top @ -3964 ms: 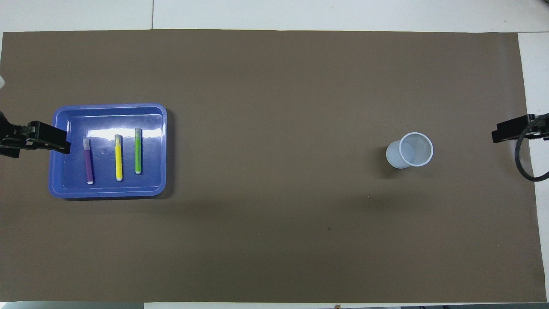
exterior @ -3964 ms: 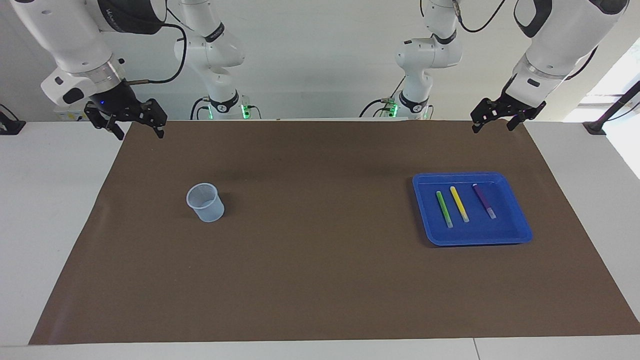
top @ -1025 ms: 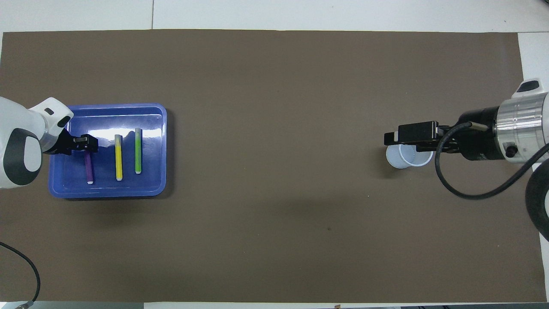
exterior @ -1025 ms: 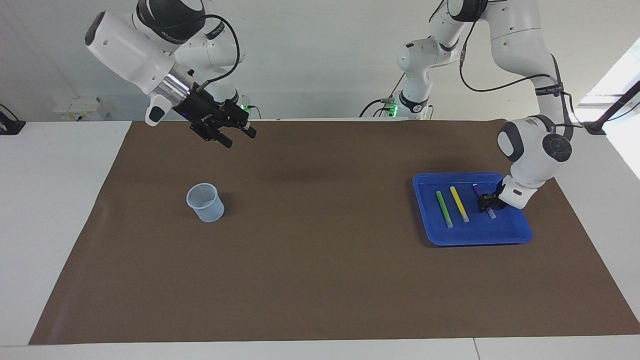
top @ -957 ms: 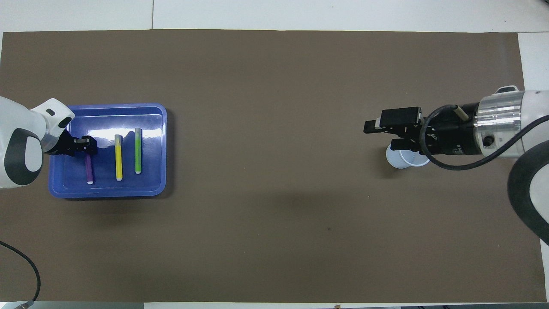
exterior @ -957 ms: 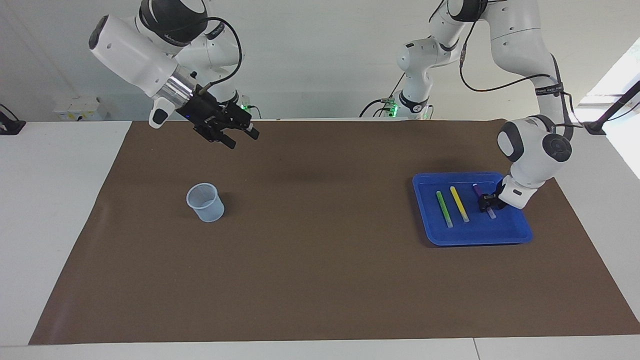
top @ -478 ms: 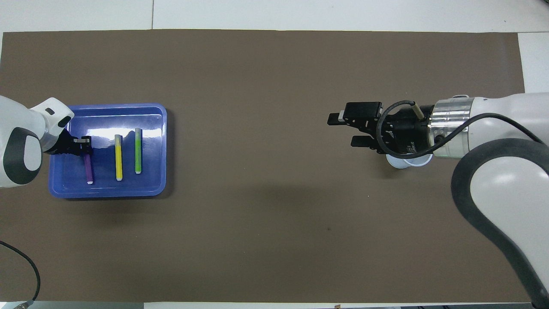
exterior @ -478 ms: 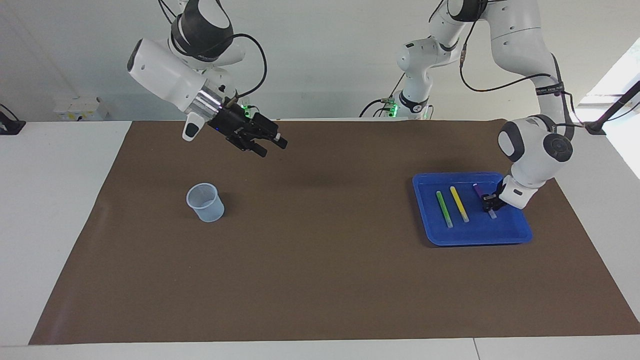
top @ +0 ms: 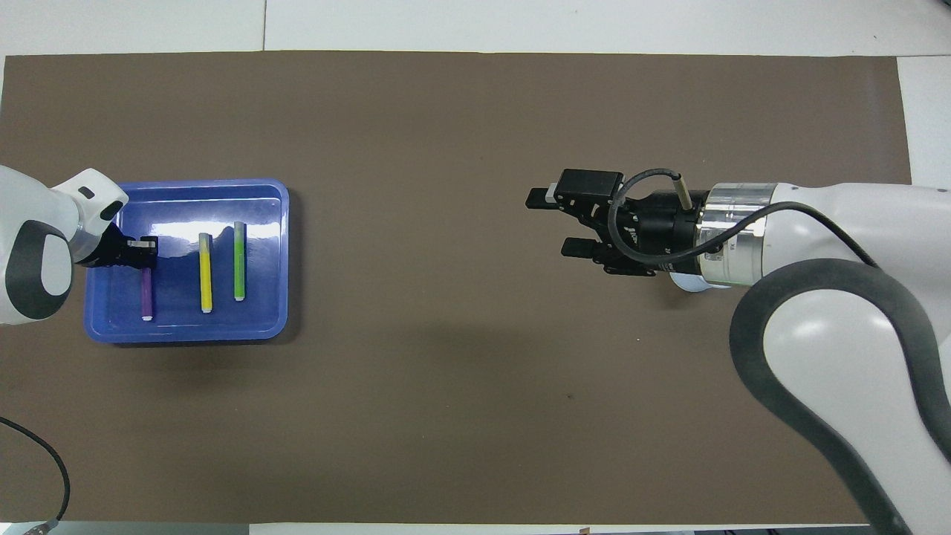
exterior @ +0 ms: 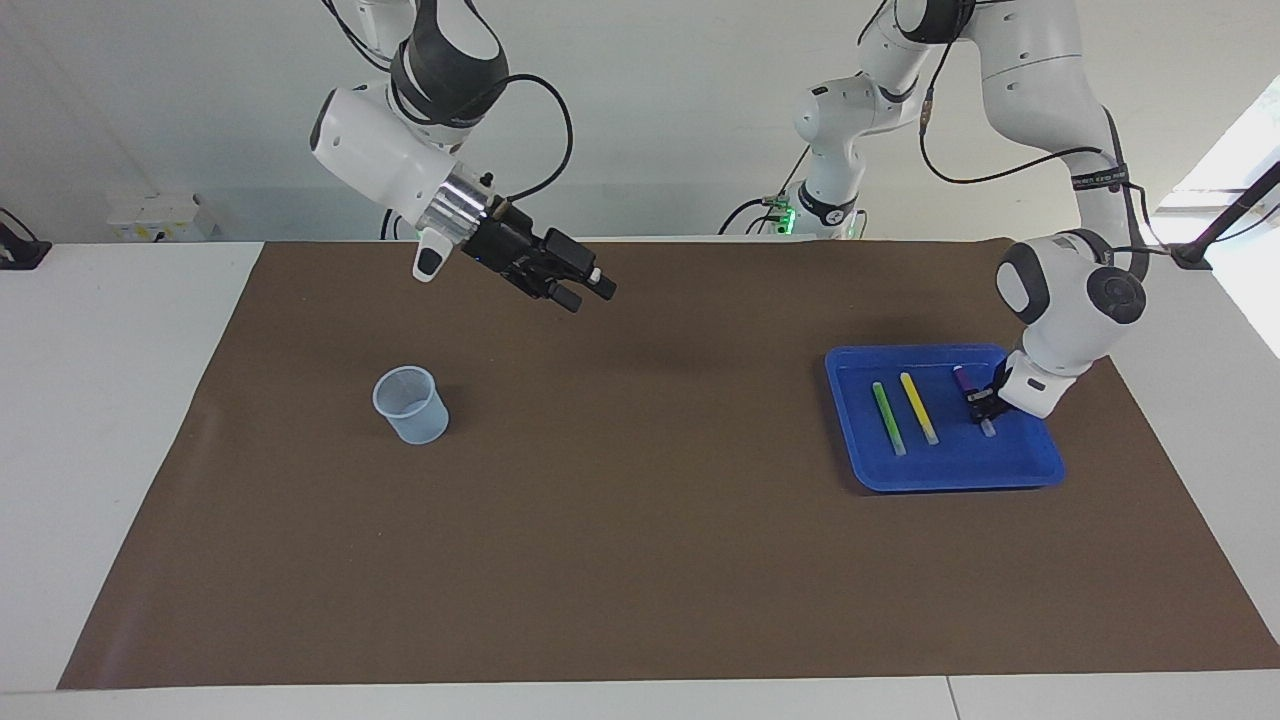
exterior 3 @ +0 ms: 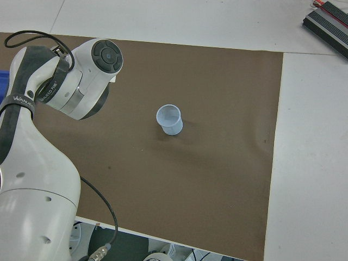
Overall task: Transfer and insert pens with both arms
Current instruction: 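Grasp the purple pen with the left gripper while the right gripper approaches, then lift the purple pen with the left gripper toward the right gripper, then grasp the purple pen tip with the right gripper, open the left gripper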
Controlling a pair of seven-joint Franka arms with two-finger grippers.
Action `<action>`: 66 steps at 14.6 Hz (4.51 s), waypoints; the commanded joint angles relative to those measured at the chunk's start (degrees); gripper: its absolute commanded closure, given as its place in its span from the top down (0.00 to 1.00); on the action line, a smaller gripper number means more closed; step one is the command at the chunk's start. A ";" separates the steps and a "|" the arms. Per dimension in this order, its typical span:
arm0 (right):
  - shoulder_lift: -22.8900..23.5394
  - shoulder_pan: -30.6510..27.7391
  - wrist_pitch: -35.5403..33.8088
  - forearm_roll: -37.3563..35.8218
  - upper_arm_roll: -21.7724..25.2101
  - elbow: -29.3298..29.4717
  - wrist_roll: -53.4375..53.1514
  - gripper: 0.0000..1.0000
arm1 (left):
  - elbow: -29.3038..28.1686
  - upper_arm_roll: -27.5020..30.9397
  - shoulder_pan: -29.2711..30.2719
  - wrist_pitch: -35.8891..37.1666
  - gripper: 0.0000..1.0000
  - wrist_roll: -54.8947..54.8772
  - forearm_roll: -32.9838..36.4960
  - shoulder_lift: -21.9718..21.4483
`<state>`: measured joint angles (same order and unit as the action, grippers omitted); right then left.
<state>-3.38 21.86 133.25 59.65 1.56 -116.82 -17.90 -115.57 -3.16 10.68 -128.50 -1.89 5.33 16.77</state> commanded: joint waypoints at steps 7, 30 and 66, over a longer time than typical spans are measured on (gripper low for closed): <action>2.41 5.38 6.93 2.93 0.03 -0.07 -0.74 1.00 | 9.29 0.00 -1.80 13.68 0.00 3.46 -2.77 -0.86; 3.91 15.14 15.81 2.76 -1.02 1.95 -7.07 0.80 | 10.98 -0.18 -25.62 22.95 0.00 82.92 -45.75 -12.73; 4.87 13.21 15.55 2.14 -0.94 3.79 -5.31 0.00 | 10.89 -0.09 -25.71 20.75 0.00 84.51 -50.15 -12.64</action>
<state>1.41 35.52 148.59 61.39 1.06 -113.47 -24.14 -102.53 -3.29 -14.63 -106.66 82.19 -43.76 5.72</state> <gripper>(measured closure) 0.811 0.828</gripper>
